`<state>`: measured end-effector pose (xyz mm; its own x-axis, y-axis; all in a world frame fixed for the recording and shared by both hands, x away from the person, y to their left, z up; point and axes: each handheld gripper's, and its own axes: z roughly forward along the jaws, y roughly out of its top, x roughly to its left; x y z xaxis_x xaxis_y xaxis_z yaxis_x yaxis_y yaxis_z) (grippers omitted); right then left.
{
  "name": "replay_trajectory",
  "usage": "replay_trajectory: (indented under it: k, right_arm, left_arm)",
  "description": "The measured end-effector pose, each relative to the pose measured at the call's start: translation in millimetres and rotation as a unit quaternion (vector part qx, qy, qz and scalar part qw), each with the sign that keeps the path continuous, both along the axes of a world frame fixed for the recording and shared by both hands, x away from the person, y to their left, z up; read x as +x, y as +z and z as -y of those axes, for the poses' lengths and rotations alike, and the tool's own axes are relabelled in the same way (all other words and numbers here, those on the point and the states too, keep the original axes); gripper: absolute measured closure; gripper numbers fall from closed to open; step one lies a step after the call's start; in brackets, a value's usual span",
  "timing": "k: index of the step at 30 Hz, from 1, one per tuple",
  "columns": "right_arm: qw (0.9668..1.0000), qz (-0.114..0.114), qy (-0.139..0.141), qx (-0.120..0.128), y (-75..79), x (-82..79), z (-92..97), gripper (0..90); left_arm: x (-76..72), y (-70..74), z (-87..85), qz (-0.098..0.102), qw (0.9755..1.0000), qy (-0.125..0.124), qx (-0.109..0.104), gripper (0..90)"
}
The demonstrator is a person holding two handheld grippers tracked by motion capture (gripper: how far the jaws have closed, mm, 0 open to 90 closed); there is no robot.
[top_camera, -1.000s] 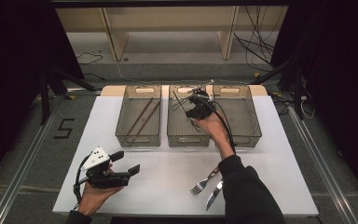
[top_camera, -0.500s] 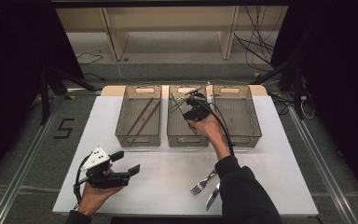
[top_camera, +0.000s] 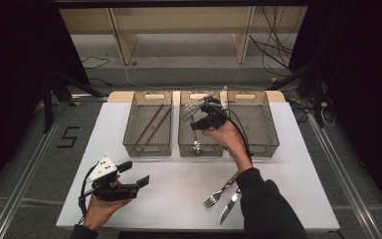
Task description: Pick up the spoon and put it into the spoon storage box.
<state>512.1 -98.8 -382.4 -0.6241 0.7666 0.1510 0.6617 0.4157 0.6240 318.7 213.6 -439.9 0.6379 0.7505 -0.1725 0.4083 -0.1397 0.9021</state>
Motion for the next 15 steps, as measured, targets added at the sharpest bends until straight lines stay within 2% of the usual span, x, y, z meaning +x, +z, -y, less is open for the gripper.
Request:
replay_trajectory:
  k: [2, 8, 10, 15]
  right_arm:
    - [0.9999, 0.011, 0.011, 0.002, 6.2, -5.7, 2.7, 43.1]
    - [0.9982, 0.032, 0.046, 0.019, 22.8, -26.6, 15.6, 36.2]
    - [0.9973, 0.038, 0.058, 0.02, 26.1, -34.1, 20.9, 34.8]
    - [0.9961, 0.047, 0.07, 0.026, 28.4, -55.1, 33.6, 32.7]
  left_arm:
    - [-0.1, -0.2, 0.3, -0.001, 1.0, 0.0, -0.001, 14.9]
    - [0.1, -0.2, 0.6, -0.001, 1.0, 0.001, -0.001, 14.9]
    - [0.2, -0.2, 0.5, -0.001, 1.0, 0.001, -0.001, 14.9]
    - [0.5, -0.4, 0.6, -0.002, 1.0, 0.001, 0.0, 14.9]
